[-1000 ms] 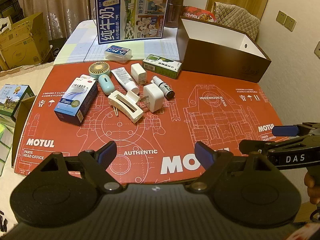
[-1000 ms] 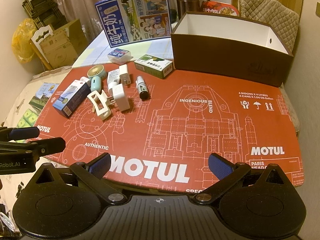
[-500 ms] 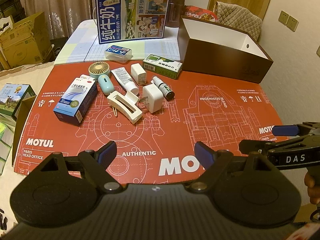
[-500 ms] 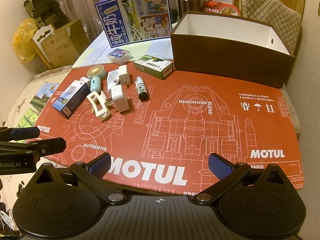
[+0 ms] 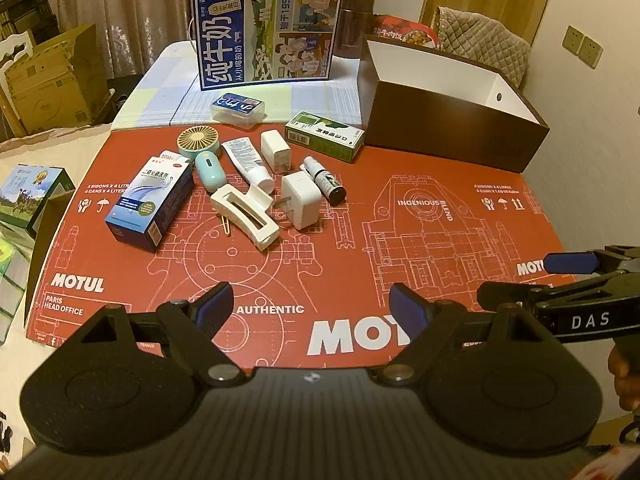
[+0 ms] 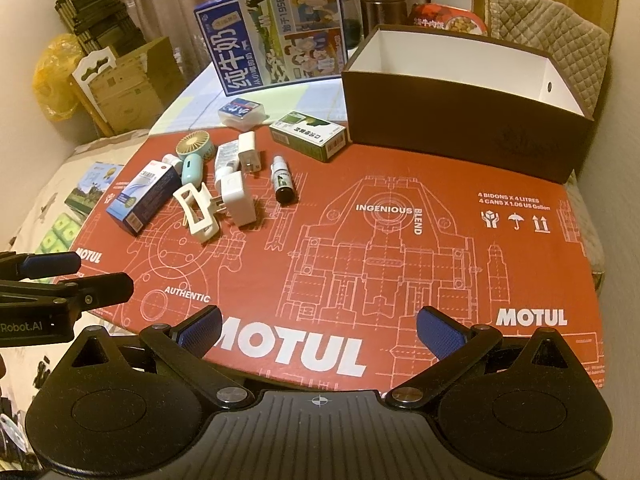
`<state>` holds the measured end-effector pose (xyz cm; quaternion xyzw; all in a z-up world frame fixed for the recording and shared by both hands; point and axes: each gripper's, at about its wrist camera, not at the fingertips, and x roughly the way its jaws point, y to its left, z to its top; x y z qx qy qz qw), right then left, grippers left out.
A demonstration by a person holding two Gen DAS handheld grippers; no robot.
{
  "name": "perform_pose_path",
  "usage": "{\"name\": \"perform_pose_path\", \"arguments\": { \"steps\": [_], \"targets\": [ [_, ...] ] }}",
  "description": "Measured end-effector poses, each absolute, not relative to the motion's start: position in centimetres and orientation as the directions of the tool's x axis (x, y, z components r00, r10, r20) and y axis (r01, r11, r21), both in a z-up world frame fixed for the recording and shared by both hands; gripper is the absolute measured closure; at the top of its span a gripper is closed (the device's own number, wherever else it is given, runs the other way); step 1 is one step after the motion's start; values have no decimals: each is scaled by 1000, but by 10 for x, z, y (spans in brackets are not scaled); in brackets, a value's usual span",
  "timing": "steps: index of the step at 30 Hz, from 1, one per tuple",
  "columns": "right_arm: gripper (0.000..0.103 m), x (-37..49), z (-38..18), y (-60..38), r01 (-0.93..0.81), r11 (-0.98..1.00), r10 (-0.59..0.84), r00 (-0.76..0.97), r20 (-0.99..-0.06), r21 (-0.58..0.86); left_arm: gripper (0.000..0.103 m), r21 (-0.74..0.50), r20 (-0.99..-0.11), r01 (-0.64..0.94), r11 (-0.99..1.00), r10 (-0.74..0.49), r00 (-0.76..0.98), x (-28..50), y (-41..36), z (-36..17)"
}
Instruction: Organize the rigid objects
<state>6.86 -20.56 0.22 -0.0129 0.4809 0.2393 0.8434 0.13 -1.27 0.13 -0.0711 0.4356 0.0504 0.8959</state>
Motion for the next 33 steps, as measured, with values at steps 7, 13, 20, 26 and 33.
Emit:
{"name": "perform_pose_path", "arguments": {
  "steps": [7, 13, 20, 26, 33],
  "targets": [
    [2, 71, 0, -212, -435, 875, 403, 408, -820, 213, 20, -82, -795, -177, 981, 43, 605, 2, -22, -1],
    [2, 74, -4, -217, -457, 862, 413, 388, -824, 217, 20, -82, -801, -207, 975, 60, 596, 1, -28, -4],
    [2, 82, -10, -225, -486, 846, 428, 371, -824, 220, 20, -74, -803, -255, 964, 94, 588, 0, -34, -8],
    [2, 87, -16, -226, -538, 806, 477, 347, -808, 245, 20, -68, -816, -306, 949, 124, 564, -6, -34, -14],
    [2, 99, -20, -207, -581, 762, 535, 317, -783, 285, 20, -65, -827, -351, 934, 147, 543, -7, -15, -19]
  ]
}}
